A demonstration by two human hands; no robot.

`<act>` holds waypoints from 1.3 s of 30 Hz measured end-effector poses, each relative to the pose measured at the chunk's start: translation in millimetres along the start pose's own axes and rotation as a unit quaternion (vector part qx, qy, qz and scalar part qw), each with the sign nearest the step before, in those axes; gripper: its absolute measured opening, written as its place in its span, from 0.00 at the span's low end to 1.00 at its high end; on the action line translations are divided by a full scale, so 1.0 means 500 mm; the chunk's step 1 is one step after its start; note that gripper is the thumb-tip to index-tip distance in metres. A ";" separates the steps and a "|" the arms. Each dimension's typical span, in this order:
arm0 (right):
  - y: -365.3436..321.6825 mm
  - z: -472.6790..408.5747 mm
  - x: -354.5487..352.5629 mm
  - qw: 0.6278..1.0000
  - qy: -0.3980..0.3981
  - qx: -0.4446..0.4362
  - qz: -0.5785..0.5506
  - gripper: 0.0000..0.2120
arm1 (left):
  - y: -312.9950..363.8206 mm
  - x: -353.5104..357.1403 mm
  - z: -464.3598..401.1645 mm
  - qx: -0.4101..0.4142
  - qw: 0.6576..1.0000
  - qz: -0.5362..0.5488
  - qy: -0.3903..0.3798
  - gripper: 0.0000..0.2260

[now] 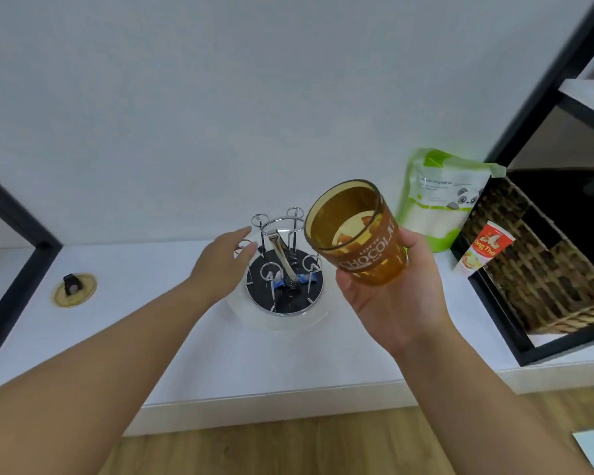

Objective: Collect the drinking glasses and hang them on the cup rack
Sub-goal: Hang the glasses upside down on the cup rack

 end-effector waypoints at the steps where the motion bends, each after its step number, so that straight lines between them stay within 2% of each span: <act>1: 0.009 -0.005 0.002 1.000 0.000 0.002 0.001 0.15 | 0.000 0.005 -0.004 0.003 1.000 0.000 0.007 0.20; 11: 0.032 -0.043 -0.003 0.998 0.025 -0.019 0.047 0.13 | -0.021 0.004 -0.007 0.028 0.997 -0.023 0.066 0.13; 13: 0.022 -0.048 -0.011 0.994 0.043 -0.048 0.087 0.11 | -0.020 0.008 0.004 0.038 0.997 -0.014 0.072 0.13; 15: 0.011 -0.053 -0.020 0.984 0.059 -0.074 0.149 0.14 | -0.016 0.013 0.015 0.047 0.996 -0.003 0.078 0.12; 18: -0.001 -0.056 -0.027 0.955 0.086 -0.107 0.264 0.13 | -0.013 0.021 0.027 0.052 0.995 0.004 0.084 0.12; 20: -0.007 -0.063 -0.022 0.919 0.089 -0.131 0.361 0.14 | -0.013 0.024 0.030 0.046 0.995 0.006 0.086 0.14; 21: -0.011 -0.068 -0.018 0.890 0.087 -0.147 0.424 0.16 | -0.012 0.025 0.032 0.042 0.995 0.009 0.087 0.14; 24: -0.021 -0.085 0.003 0.765 0.059 -0.193 0.612 0.24 | -0.010 0.027 0.037 0.040 0.995 0.027 0.093 0.15; 26: -0.018 -0.091 0.020 0.704 0.034 -0.207 0.679 0.28 | -0.011 0.027 0.039 0.041 0.994 0.031 0.098 0.14; 29: 0.005 -0.103 0.030 0.641 0.006 -0.212 0.737 0.33 | -0.014 0.027 0.037 0.039 0.994 0.032 0.098 0.15; 31: 0.027 -0.112 0.030 0.611 -0.013 -0.205 0.764 0.36 | -0.014 0.027 0.035 0.040 0.994 0.032 0.097 0.14; 39: 0.090 -0.140 0.030 0.536 -0.035 -0.195 0.820 0.38 | -0.017 0.014 0.027 0.059 0.994 0.039 0.088 0.13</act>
Point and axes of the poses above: each hand's wrist, its own z-axis away from the middle knuckle, its own x-axis out of the palm, y = z × x, the point moved 4 cm from there along -z, towards the middle knuckle, and after that the axes turned 4 degrees about -y, right-handed, at the moved point
